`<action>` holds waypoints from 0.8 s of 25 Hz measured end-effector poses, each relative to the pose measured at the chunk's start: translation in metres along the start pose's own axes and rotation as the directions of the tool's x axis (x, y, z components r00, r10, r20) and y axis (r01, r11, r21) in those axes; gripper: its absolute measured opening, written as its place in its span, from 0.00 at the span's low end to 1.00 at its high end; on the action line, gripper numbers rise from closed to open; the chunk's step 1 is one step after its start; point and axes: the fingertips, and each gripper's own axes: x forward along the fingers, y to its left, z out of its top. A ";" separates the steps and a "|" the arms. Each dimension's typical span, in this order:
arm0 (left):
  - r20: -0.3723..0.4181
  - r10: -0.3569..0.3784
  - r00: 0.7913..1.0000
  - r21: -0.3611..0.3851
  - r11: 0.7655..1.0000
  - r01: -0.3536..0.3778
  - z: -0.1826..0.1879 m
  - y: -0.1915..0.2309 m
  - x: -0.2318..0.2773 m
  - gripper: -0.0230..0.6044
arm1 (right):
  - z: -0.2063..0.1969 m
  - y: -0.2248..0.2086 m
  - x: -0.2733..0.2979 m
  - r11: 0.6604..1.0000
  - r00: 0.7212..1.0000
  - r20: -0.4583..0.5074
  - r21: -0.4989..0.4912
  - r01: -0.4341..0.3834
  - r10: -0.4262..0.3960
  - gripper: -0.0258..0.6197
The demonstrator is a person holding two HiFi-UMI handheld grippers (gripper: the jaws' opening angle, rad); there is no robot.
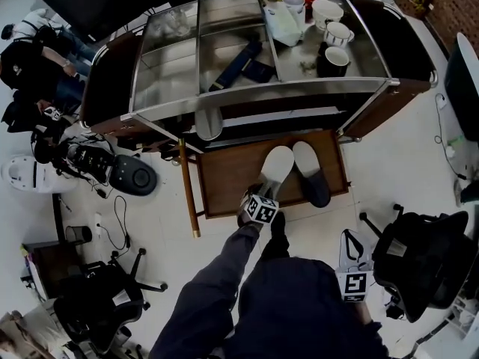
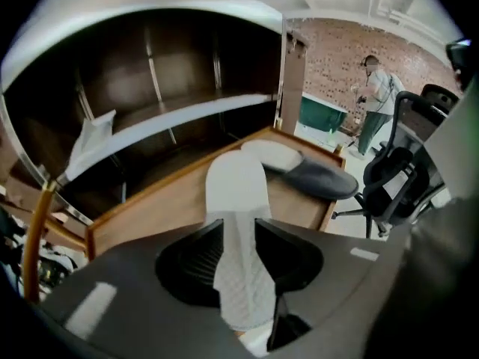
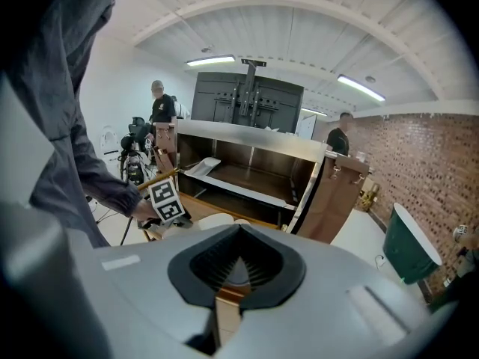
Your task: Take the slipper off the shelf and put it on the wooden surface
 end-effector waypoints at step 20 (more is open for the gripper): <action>0.336 0.079 0.939 -0.449 0.889 0.086 0.179 0.152 -0.044 0.08 | 0.032 0.002 0.021 0.999 0.999 0.031 0.037 0.032 -0.033 0.02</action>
